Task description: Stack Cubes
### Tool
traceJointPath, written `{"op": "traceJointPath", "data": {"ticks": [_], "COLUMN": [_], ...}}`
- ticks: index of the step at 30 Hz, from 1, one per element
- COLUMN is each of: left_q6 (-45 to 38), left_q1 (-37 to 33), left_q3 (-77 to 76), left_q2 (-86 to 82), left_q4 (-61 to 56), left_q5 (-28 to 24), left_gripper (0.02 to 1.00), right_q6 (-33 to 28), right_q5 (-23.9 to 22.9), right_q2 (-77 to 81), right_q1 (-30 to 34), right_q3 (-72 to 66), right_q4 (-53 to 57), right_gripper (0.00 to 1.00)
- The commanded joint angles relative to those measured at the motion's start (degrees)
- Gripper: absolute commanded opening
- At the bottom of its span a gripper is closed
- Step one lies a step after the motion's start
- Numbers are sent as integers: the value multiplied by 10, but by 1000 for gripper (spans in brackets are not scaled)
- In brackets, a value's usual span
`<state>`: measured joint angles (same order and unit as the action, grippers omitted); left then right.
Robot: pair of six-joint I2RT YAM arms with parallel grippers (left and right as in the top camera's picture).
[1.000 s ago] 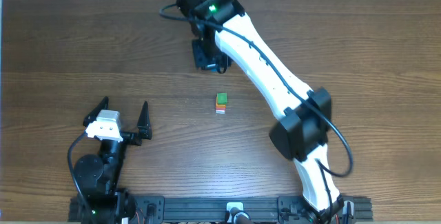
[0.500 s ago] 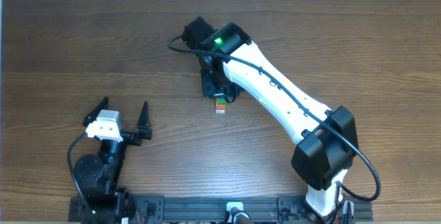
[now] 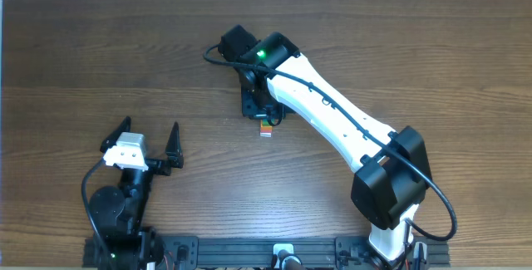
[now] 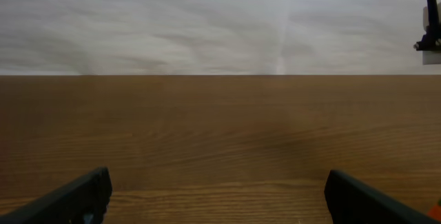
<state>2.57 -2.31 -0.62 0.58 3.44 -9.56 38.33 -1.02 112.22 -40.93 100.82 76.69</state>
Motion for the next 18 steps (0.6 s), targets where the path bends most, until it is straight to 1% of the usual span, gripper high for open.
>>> {"op": "traceJointPath", "data": {"ticks": [1, 18], "left_q6": [-8, -8], "left_q1": [2, 2], "left_q3": [3, 3], "left_q2": [-4, -4], "left_q4": [2, 2], "left_q5": [2, 2], "left_gripper": [998, 998], "right_q6": [11, 14], "right_q5": [1, 3], "right_q2": [-14, -13], "right_q1": [-4, -4], "right_q3": [-12, -22], "right_q4": [-3, -13], "right_gripper": [27, 51]}}
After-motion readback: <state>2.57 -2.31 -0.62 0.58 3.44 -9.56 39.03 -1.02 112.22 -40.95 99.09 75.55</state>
